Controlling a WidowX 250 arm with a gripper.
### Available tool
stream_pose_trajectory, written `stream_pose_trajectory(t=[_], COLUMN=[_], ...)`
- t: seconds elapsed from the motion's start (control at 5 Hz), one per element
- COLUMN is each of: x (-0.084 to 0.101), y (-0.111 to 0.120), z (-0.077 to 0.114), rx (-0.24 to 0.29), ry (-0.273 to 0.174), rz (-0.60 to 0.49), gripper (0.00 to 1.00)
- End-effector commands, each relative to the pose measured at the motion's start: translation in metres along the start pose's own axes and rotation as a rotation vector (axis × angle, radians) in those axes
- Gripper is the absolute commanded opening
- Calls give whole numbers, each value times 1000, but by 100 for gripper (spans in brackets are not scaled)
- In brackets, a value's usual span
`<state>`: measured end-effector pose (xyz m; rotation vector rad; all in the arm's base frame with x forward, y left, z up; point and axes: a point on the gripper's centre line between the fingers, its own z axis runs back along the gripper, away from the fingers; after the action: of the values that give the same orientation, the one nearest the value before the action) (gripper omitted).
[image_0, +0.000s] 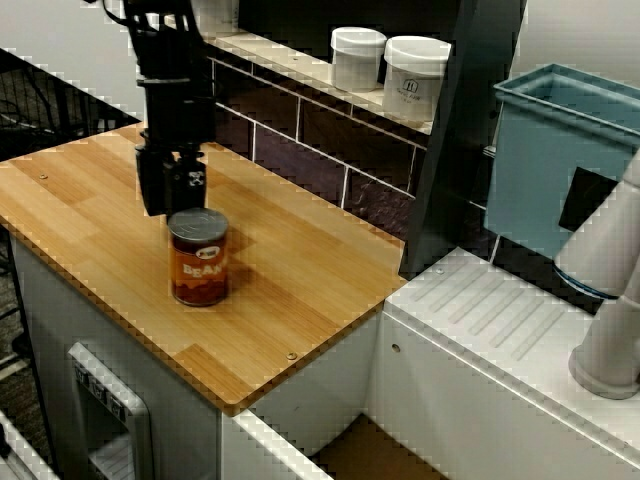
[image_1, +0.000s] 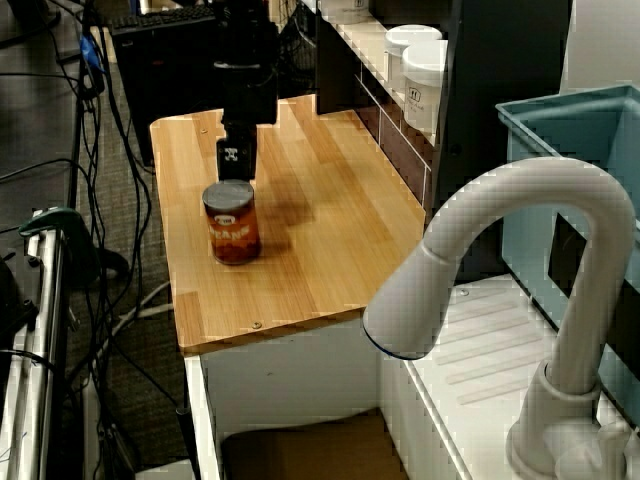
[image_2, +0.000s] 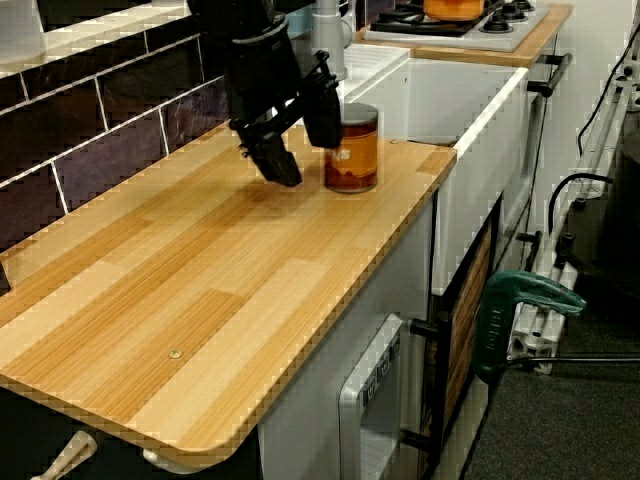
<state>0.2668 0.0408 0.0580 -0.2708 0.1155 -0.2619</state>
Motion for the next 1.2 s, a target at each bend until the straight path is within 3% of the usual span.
stream_pose_trajectory(t=[0.0, 0.2, 0.6, 0.8, 1.0], x=[-7, -11, -14, -13, -14], y=[-18, -22, -33, -47, -67], z=[12, 28, 57, 62, 62], rx=[22, 52, 54, 35, 15], ry=[-27, -40, -59, -76, -63], rz=[-40, -97, -325, -451, -584], gripper=[100, 100, 100, 100, 100])
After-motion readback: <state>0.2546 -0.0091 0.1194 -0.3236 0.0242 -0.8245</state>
